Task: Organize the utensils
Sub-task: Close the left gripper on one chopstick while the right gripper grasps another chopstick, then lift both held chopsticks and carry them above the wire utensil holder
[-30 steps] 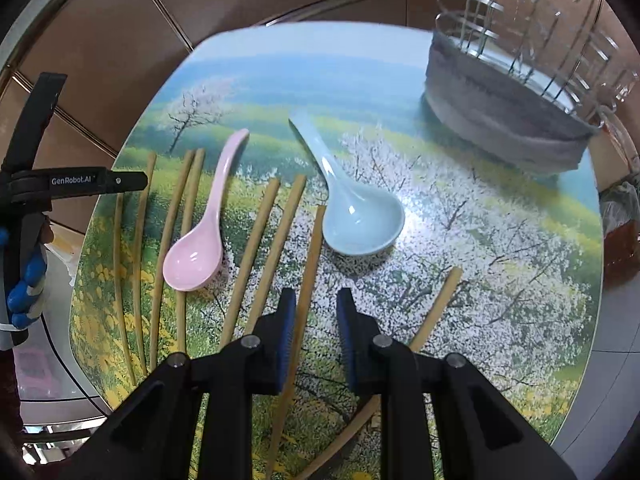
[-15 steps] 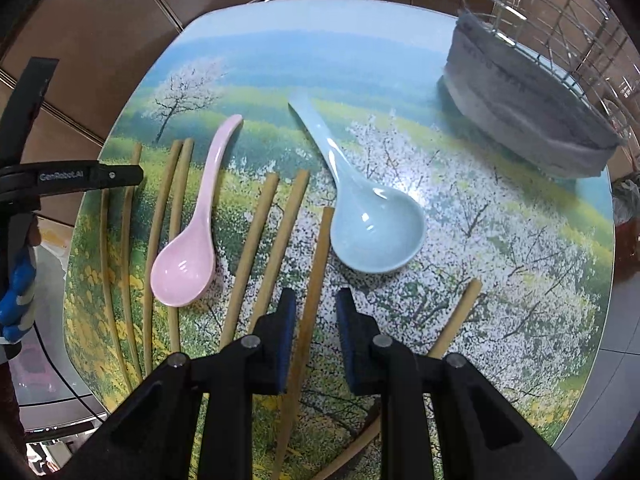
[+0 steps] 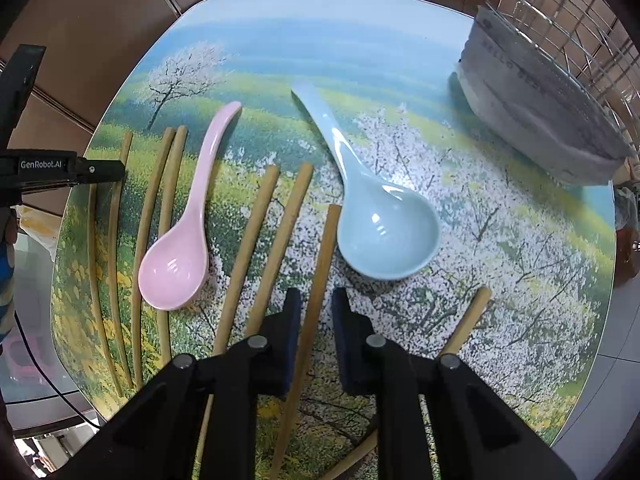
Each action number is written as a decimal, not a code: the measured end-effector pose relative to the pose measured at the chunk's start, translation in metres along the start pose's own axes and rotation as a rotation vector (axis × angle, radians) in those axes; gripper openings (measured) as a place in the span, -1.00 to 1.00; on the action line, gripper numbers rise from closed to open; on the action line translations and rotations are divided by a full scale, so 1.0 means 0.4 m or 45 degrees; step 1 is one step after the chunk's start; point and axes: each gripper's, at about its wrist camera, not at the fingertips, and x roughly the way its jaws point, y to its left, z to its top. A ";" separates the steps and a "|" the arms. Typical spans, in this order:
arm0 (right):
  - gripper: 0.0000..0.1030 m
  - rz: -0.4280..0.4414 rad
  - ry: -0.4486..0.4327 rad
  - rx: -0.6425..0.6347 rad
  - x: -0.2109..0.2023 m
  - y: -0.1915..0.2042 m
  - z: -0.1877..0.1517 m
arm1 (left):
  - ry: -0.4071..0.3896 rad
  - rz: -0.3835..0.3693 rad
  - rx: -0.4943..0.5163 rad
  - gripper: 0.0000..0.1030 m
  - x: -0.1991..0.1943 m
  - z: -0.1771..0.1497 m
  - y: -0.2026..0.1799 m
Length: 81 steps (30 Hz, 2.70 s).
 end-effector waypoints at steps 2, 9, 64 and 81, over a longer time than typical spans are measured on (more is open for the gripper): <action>-0.74 -0.004 0.003 -0.002 0.004 0.006 0.001 | 0.004 0.005 -0.004 -0.84 0.002 0.000 -0.002; -0.81 -0.015 0.013 -0.002 0.005 0.002 -0.003 | -0.008 0.039 -0.036 -0.85 0.002 -0.005 -0.012; -0.88 0.101 -0.782 -0.040 -0.559 0.097 -0.305 | -0.759 -0.278 0.070 -0.89 -0.545 -0.360 -0.064; -0.88 -0.063 -1.018 0.069 -0.829 -0.105 -0.183 | -0.872 -0.472 0.261 -0.89 -0.692 -0.223 -0.315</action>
